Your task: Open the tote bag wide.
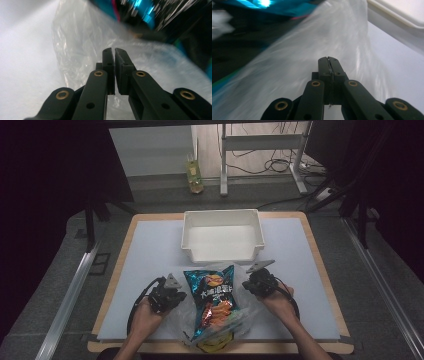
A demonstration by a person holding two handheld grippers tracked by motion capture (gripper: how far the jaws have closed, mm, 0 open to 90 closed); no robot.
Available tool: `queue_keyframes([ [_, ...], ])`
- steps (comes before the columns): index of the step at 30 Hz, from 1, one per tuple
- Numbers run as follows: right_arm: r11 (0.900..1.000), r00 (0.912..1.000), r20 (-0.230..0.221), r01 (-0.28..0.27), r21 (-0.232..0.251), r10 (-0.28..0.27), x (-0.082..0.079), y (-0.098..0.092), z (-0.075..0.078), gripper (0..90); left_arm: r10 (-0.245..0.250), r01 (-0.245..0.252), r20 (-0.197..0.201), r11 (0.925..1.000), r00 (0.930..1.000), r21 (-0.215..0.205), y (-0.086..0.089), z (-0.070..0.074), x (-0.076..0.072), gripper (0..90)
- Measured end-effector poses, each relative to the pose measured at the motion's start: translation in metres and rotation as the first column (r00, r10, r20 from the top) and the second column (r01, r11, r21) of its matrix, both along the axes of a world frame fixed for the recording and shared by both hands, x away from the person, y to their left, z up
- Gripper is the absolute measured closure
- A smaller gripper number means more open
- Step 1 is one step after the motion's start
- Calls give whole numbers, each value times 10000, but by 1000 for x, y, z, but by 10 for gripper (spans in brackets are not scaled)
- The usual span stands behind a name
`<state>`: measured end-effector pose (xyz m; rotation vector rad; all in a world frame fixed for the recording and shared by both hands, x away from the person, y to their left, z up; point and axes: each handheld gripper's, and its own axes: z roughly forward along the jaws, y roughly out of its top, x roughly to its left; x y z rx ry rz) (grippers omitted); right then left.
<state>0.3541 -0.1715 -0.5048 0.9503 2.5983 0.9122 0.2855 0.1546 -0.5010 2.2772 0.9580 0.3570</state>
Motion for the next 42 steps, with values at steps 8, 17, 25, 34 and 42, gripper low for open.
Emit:
queue_keyframes([
  [8,9843,9931,81,-1173,1321,1172,-49,-9,26,884,-931,937,102,9913,9956,-924,-15,16,-48,864],
  [17,9858,9853,-413,-1645,342,1659,-93,-23,9,885,-870,859,-458,9960,9952,-244,-12,-5,-79,860],
  [25,9909,9864,-953,-1346,13,1341,-108,-40,-10,888,-981,1002,-634,9944,9932,320,-9,-19,-82,861],
  [34,9900,9845,-1050,-1408,10,1402,-125,-49,-9,888,-664,710,-678,9951,9955,684,-3,-26,-68,894],
  [42,9908,9885,-739,-1295,396,1321,-125,-50,-8,888,-641,642,-810,9979,9947,-14,5,-28,-66,892],
])
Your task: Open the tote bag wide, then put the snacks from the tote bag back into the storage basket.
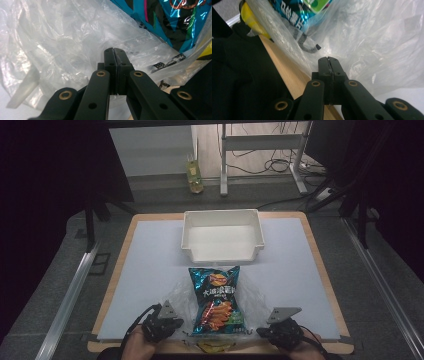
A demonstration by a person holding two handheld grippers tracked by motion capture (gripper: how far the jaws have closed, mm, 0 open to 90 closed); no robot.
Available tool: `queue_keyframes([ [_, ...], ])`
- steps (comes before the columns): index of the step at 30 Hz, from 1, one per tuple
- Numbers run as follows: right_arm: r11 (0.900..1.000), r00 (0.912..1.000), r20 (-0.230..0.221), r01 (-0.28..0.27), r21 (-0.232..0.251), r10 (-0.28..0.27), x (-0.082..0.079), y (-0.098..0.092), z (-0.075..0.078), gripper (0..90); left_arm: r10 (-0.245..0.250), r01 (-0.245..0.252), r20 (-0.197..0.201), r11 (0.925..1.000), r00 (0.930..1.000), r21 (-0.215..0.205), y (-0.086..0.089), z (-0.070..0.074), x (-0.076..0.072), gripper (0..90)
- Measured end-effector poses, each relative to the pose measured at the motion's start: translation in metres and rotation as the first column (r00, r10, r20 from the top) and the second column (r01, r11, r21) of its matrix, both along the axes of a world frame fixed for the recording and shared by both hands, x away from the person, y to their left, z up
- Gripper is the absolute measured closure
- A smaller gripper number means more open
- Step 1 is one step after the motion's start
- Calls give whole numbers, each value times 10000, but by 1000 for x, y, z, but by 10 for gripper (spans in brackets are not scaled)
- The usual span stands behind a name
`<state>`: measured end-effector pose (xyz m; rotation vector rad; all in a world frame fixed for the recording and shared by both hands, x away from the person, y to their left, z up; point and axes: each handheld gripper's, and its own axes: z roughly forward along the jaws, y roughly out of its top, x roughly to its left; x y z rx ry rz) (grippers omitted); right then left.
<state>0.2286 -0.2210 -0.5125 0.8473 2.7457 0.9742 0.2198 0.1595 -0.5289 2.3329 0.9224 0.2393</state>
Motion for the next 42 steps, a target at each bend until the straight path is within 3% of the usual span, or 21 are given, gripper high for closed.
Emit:
queue_keyframes([
  [6,9987,9990,440,55,500,-77,1,-4,7,886,220,-183,610,9980,9979,-612,6,7,-4,871],
  [10,9971,9973,731,36,761,-91,1,-6,13,874,417,-310,875,9922,9953,-1205,12,12,-7,863],
  [13,9947,9962,855,69,1025,-157,2,-8,18,863,596,-405,1146,9858,9916,-1628,15,15,-10,848],
  [17,9916,9946,1006,131,1284,-262,3,-9,24,846,787,-457,1633,9794,9834,-1966,17,19,-12,759],
  [20,9875,9952,939,134,1569,-284,4,-9,26,828,830,-479,1689,9782,9821,-2022,18,19,-12,703],
  [24,9875,9946,975,201,1563,-357,5,-9,29,801,963,-593,1754,9770,9798,-2050,19,20,-13,638],
  [37,9841,9931,1056,313,1749,-504,12,-1,37,655,1158,-666,1689,9600,9788,-2718,24,23,-15,467],
  [42,9830,9943,997,202,1825,-390,15,5,40,579,1186,-709,1709,9625,9781,-2620,24,24,-19,388],
])
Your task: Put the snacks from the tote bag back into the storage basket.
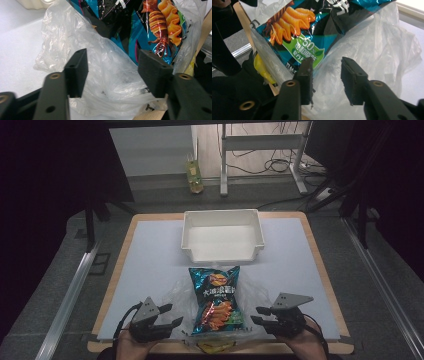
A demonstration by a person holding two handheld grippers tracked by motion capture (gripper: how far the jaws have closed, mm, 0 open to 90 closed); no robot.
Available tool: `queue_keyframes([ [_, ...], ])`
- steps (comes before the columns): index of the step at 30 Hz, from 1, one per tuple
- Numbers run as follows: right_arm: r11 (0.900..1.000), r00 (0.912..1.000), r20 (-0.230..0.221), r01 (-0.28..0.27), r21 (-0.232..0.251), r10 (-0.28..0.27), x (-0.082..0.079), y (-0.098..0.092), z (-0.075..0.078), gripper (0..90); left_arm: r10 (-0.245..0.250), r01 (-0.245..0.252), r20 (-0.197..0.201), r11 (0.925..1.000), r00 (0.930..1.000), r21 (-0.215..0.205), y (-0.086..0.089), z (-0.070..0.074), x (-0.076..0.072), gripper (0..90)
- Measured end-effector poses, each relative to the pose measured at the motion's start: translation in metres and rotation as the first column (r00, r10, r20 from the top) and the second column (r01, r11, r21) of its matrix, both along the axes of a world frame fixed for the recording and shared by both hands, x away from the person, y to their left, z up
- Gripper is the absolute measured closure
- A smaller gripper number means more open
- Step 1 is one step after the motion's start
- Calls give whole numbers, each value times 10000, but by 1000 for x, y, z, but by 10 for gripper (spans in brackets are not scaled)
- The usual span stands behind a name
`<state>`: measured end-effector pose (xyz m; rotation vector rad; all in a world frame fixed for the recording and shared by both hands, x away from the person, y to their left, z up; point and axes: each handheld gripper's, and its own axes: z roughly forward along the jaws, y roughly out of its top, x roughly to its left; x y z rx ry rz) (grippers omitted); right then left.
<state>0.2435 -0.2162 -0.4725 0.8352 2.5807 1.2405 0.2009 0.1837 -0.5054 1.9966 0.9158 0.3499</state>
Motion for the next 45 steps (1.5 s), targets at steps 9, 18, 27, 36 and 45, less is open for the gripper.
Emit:
queue_keyframes([
  [9,9998,9998,-191,-78,179,81,9,15,2,473,118,-118,79,9999,9999,-72,2,1,-2,304],
  [18,9994,9990,-439,12,355,4,26,32,2,394,176,-177,260,9998,9995,24,1,1,-3,178],
  [27,9985,9972,-746,75,534,-35,46,56,1,277,34,-34,248,10000,9997,-26,0,0,-3,157],
  [36,9997,9984,-554,155,172,-145,60,83,-3,176,-36,35,277,10000,9996,58,-1,0,-3,157],
  [45,9996,9961,-867,-174,-234,153,68,89,-13,360,-82,77,254,9998,9996,202,-3,-1,-3,158],
])
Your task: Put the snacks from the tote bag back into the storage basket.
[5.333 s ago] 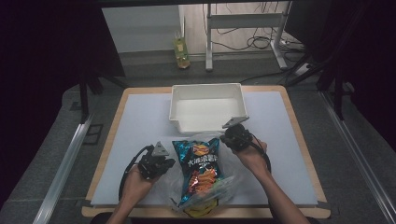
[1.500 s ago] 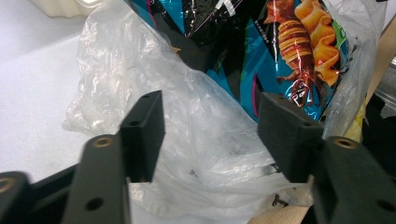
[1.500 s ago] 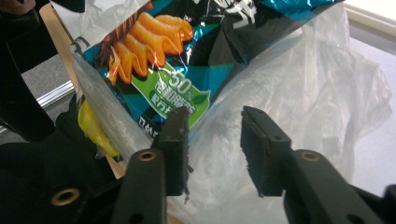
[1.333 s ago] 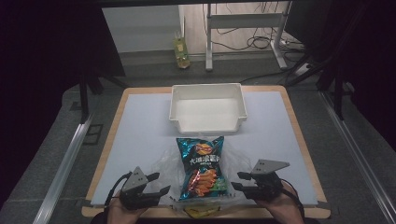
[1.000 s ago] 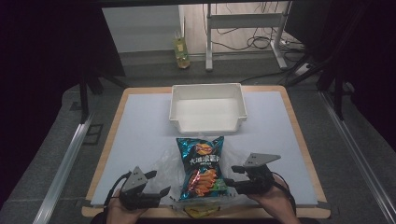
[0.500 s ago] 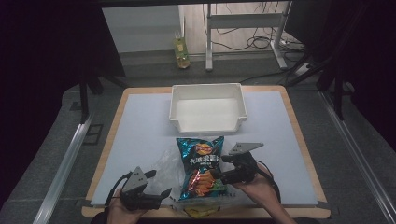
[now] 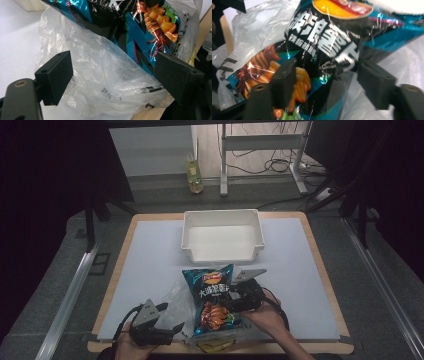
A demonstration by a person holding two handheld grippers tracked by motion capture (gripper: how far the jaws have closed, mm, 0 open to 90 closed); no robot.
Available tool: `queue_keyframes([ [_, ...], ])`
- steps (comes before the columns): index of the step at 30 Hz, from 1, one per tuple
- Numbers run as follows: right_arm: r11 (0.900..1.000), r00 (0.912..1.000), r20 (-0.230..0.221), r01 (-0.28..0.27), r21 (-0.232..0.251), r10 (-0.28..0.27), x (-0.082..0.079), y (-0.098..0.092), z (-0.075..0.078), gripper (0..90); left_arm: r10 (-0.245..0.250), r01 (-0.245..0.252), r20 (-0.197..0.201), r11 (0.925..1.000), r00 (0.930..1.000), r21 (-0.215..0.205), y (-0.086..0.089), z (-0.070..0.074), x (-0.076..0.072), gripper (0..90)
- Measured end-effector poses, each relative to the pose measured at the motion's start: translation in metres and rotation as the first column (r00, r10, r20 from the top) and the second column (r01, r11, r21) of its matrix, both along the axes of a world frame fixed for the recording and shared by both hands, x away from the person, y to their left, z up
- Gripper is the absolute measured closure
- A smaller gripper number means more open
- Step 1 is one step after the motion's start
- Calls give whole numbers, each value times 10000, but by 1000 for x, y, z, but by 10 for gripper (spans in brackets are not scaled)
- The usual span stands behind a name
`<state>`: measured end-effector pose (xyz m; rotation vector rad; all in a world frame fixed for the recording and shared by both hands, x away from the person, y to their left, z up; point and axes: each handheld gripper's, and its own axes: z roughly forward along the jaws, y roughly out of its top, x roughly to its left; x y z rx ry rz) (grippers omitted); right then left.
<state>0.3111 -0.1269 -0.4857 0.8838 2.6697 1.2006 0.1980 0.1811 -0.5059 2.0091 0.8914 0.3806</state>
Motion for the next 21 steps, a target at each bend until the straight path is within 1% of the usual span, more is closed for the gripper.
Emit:
queue_keyframes([
  [3,9999,10000,-55,-61,-88,60,1,2,-1,464,-1,1,-5,10000,10000,46,0,0,0,158],
  [7,10000,9999,-118,-61,-37,60,2,2,-1,561,-20,21,-17,10000,10000,92,-1,0,0,160],
  [8,10000,9999,-112,-42,-44,41,2,2,0,594,-24,24,-12,9999,10000,118,-1,-1,0,161],
  [9,10000,10000,-44,-21,-84,21,2,1,0,645,-26,26,-9,9999,10000,130,-1,-1,0,161],
  [10,9999,10000,-28,0,-138,-1,2,1,1,654,-36,36,-9,9999,10000,148,-1,-1,0,161],
  [12,9999,9999,-149,28,-106,-30,2,0,0,684,-34,34,-3,9999,10000,170,-1,-1,0,162],
  [15,9997,10000,-27,24,-225,-25,2,1,1,730,-3,3,3,9998,10000,186,-1,-1,0,162],
  [16,9994,10000,14,47,-329,-47,1,1,2,790,1,-1,-3,9999,10000,152,-1,-1,0,160],
  [18,9992,9999,140,29,-395,-23,1,0,2,826,32,-31,-46,9999,10000,96,0,-1,1,144],
  [20,9992,9999,90,78,-401,-75,1,0,3,884,42,-42,-22,10000,10000,54,0,-1,1,128],
  [21,9991,9998,152,98,-407,-92,0,-1,3,892,40,-40,-25,10000,10000,37,1,-1,2,123],
])
